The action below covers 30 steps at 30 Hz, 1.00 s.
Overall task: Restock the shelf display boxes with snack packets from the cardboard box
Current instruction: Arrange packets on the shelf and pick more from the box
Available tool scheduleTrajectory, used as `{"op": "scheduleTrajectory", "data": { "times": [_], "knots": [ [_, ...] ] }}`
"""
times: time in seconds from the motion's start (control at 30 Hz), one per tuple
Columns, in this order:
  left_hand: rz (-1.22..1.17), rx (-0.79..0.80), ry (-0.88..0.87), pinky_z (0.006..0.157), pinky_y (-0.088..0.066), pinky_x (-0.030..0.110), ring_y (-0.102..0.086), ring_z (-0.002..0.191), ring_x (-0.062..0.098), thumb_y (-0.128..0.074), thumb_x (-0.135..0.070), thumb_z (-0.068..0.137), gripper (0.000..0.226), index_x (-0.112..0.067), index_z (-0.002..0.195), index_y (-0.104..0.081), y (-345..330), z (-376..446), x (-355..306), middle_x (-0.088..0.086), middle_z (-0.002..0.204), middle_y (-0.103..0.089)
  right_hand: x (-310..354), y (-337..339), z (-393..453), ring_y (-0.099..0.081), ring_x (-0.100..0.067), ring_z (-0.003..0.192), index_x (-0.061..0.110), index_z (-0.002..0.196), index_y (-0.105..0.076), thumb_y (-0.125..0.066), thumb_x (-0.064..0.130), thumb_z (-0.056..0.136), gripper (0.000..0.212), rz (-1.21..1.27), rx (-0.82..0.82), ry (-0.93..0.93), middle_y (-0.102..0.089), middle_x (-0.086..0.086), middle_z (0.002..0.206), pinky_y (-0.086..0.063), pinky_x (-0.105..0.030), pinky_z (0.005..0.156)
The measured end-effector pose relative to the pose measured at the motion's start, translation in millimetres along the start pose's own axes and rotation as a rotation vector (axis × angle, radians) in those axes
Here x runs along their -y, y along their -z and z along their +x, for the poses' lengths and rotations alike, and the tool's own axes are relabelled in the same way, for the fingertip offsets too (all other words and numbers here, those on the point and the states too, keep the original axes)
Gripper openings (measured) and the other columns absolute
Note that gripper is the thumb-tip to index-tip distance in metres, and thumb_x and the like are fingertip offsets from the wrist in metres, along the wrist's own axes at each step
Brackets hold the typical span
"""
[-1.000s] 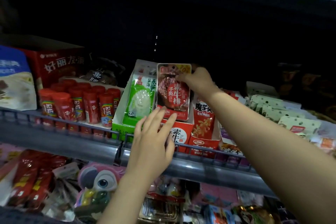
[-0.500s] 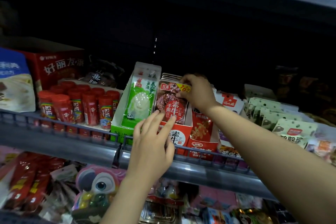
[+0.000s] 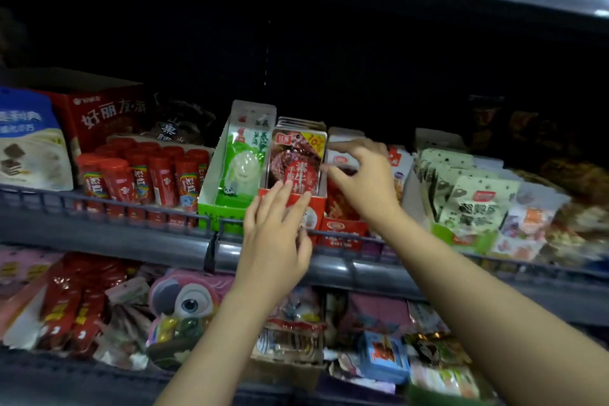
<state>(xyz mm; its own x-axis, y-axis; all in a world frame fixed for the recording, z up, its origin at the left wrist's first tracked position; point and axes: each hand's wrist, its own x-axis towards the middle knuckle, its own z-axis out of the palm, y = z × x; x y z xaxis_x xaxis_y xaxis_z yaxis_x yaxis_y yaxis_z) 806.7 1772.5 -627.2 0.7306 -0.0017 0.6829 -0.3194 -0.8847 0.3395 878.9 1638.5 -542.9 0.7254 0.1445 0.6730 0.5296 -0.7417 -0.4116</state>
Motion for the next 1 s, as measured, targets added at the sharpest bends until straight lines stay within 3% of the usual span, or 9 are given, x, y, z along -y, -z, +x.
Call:
{"op": "scheduleTrajectory", "data": {
  "times": [0.13, 0.2, 0.33, 0.53, 0.6, 0.67, 0.83, 1.0],
  "knots": [
    [-0.156, 0.050, 0.113, 0.107, -0.030, 0.043, -0.040, 0.126, 0.021, -0.048, -0.021, 0.085, 0.042, -0.015, 0.126, -0.057, 6, -28, -28, 0.004, 0.132, -0.050, -4, 19, -62, -0.045, -0.011, 0.101, 0.025, 0.104, -0.068, -0.068, 0.029, 0.083, 0.022, 0.113, 0.050, -0.060, -0.058, 0.012, 0.095, -0.028, -0.014, 0.078],
    [-0.229, 0.135, 0.181, 0.101, -0.039, 0.040, -0.046, 0.118, 0.018, -0.049, -0.020, 0.090, 0.036, -0.016, 0.125, -0.058, 5, -46, -38, 0.000, 0.126, -0.052, -10, 20, -97, -0.051, -0.012, 0.100, 0.025, 0.102, -0.068, -0.068, 0.025, 0.083, 0.018, 0.163, 0.071, -0.113, -0.061, 0.011, 0.095, -0.031, -0.009, 0.080],
    [-0.313, 0.272, 0.329, 0.088, -0.047, 0.032, -0.057, 0.101, 0.015, -0.050, -0.019, 0.093, 0.031, -0.019, 0.122, -0.059, -9, -88, -46, -0.002, 0.117, -0.055, -24, 10, -173, -0.059, -0.014, 0.090, 0.020, 0.099, -0.069, -0.070, 0.016, 0.080, 0.019, 0.283, 0.105, -0.285, -0.059, 0.012, 0.087, -0.047, -0.028, 0.084],
    [-0.371, 0.467, 0.596, 0.072, -0.039, 0.017, -0.056, 0.086, 0.009, -0.053, -0.014, 0.092, 0.024, -0.016, 0.113, -0.063, -57, -166, -33, -0.001, 0.106, -0.061, -57, -32, -283, -0.058, -0.007, 0.077, 0.024, 0.095, -0.067, -0.069, 0.013, 0.081, 0.018, 0.373, 0.280, -0.579, -0.059, 0.008, 0.081, -0.051, -0.027, 0.079],
    [-0.391, 0.535, 0.716, 0.074, -0.038, 0.013, -0.056, 0.088, 0.007, -0.053, -0.011, 0.092, 0.023, -0.015, 0.112, -0.064, -78, -197, -24, -0.001, 0.105, -0.063, -68, -49, -316, -0.059, -0.005, 0.076, 0.026, 0.095, -0.066, -0.069, 0.015, 0.082, 0.017, 0.389, 0.327, -0.661, -0.062, 0.003, 0.084, -0.048, -0.018, 0.075],
    [-0.402, 0.600, 0.831, 0.079, -0.042, 0.018, -0.059, 0.093, 0.012, -0.053, -0.009, 0.091, 0.022, -0.012, 0.110, -0.064, -97, -229, -15, 0.002, 0.105, -0.065, -77, -65, -344, -0.058, -0.001, 0.074, 0.025, 0.097, -0.067, -0.068, 0.015, 0.083, 0.018, 0.387, 0.385, -0.742, -0.063, 0.000, 0.087, -0.043, -0.007, 0.070],
    [-0.351, 0.705, 1.028, 0.074, -0.037, 0.018, -0.057, 0.091, 0.014, -0.054, -0.013, 0.092, 0.024, -0.008, 0.113, -0.063, -131, -288, -1, 0.007, 0.108, -0.066, -93, -105, -406, -0.061, -0.010, 0.084, 0.017, 0.104, -0.068, -0.062, 0.013, 0.087, 0.019, 0.394, 0.586, -0.924, -0.066, 0.002, 0.097, -0.049, -0.022, 0.076],
    [-0.252, 0.839, 1.146, 0.075, -0.037, 0.022, -0.058, 0.105, 0.028, -0.045, -0.020, 0.097, 0.033, -0.007, 0.125, -0.056, -162, -332, 18, 0.014, 0.120, -0.062, -104, -138, -454, -0.060, -0.010, 0.088, 0.015, 0.105, -0.067, -0.061, 0.012, 0.088, 0.018, 0.416, 0.710, -1.077, -0.068, 0.002, 0.102, -0.046, -0.018, 0.071]
  ]
}}
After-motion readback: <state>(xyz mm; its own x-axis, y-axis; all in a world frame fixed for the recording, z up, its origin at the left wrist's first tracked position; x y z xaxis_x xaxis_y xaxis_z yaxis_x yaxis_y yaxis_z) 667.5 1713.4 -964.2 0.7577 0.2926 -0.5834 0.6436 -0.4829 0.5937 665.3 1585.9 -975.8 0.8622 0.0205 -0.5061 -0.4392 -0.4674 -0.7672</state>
